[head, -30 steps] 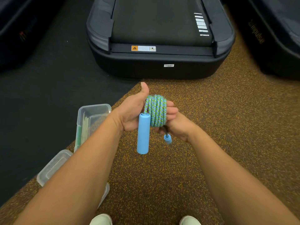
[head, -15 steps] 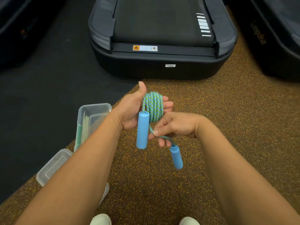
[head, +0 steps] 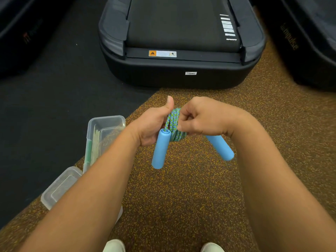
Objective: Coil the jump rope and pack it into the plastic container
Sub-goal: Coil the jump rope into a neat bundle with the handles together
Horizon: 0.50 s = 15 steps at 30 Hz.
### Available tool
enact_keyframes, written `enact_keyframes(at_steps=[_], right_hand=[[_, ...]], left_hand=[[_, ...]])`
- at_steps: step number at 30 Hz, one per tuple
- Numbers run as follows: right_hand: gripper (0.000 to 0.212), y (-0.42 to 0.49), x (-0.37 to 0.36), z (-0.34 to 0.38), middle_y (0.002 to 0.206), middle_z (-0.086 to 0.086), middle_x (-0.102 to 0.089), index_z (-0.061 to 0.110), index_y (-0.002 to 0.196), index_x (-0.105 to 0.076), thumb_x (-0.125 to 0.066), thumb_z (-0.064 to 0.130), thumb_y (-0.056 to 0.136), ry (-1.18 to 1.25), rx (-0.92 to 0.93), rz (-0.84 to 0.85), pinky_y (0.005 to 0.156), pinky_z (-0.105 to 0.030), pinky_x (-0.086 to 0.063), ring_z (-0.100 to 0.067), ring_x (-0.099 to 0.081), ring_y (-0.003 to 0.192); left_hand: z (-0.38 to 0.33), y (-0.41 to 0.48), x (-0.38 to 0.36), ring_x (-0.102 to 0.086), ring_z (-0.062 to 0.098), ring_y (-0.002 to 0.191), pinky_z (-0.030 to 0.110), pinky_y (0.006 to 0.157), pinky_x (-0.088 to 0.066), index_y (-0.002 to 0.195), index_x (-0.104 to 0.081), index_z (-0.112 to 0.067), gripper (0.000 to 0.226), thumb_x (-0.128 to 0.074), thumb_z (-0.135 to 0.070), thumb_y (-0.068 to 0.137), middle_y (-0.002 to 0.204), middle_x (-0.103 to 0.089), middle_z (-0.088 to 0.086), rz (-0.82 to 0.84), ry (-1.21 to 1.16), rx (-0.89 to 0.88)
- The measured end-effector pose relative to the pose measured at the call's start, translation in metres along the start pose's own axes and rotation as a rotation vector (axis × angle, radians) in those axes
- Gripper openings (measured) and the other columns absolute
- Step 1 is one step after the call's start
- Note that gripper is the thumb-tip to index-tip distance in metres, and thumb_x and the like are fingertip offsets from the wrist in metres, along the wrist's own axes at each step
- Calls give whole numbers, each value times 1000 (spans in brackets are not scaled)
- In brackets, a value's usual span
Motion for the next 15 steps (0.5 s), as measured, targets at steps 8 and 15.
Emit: enact_keyframes(at_steps=[8,15], right_hand=[[8,1,19,8,60,14,-57,23,75,-69,-76,24,74,-120,67,-217,86,-41,-52,-7,-56,66],[13,0,31,8,79,13,-61,23,87,-68,-68,13,80,-38,207,-321,83,-33,-49,-10,-57,80]], left_hand=[[-2,-6,-16,-71,21,77,32,73,-57,104,-62,-10,54,-26,-50,96,85,-73,11,39,-7,-1],[-7,-10,-24,-71,27,78,35,68,-58,110,-59,-2,65,-18,-51,97,90,-71,18,116,-50,-23]])
Point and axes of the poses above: each hand's wrist, its own y-axis towards the middle knuckle, its own x-axis out of the back of the hand, z = x × y, the point moved 9 cm from there along y, towards the middle knuckle
